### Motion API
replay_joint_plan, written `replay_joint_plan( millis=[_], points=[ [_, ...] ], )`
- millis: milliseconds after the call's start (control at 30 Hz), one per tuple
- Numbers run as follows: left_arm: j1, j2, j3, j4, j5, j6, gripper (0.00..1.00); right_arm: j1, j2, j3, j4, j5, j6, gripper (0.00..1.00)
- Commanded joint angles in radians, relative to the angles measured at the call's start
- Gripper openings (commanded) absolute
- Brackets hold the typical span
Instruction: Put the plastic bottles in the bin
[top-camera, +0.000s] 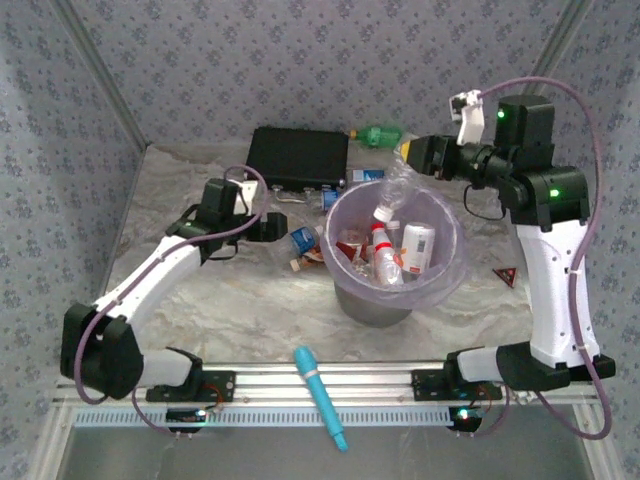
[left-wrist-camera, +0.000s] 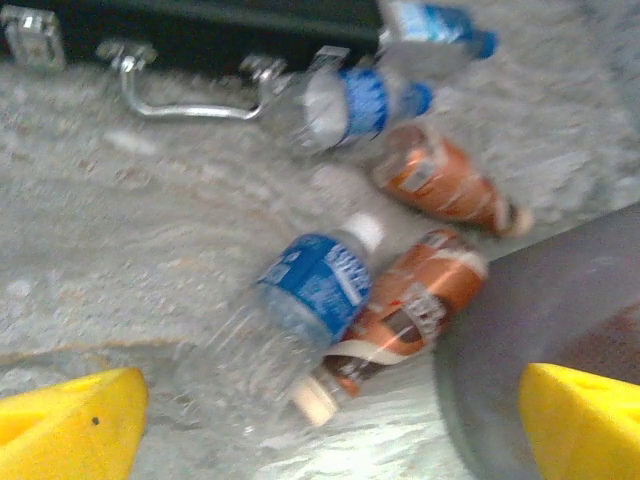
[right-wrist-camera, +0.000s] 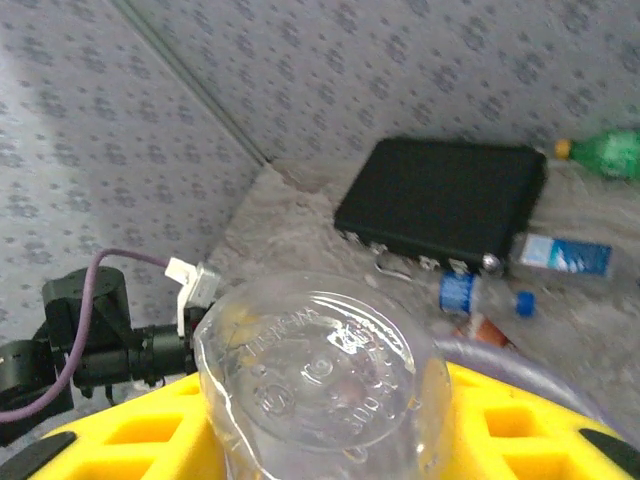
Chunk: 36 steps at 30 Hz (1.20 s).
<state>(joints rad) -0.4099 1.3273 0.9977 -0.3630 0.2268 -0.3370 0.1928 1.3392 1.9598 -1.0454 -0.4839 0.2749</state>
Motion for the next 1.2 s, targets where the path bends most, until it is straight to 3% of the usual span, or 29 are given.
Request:
replay_joint_plan(
  millis=[0,467,1167],
  points=[
    [-0.029,0.031,0.028,-0.036,-0.079,0.030,0.95,0.001,0.020,-0.087,-0.079,0.041,-0.043,0.44],
    [-0.058,0.129,0.024,-0.032,-0.087,0.043,0.95,0.137,0.044,-0.359,-0.109,0.140,-0.072,0.44],
    [-0.069,0.158,0.039,-0.043,-0.122,0.043,0.95,0.220,0.053,-0.701,0.127,0.244,0.026,0.45]
  ],
)
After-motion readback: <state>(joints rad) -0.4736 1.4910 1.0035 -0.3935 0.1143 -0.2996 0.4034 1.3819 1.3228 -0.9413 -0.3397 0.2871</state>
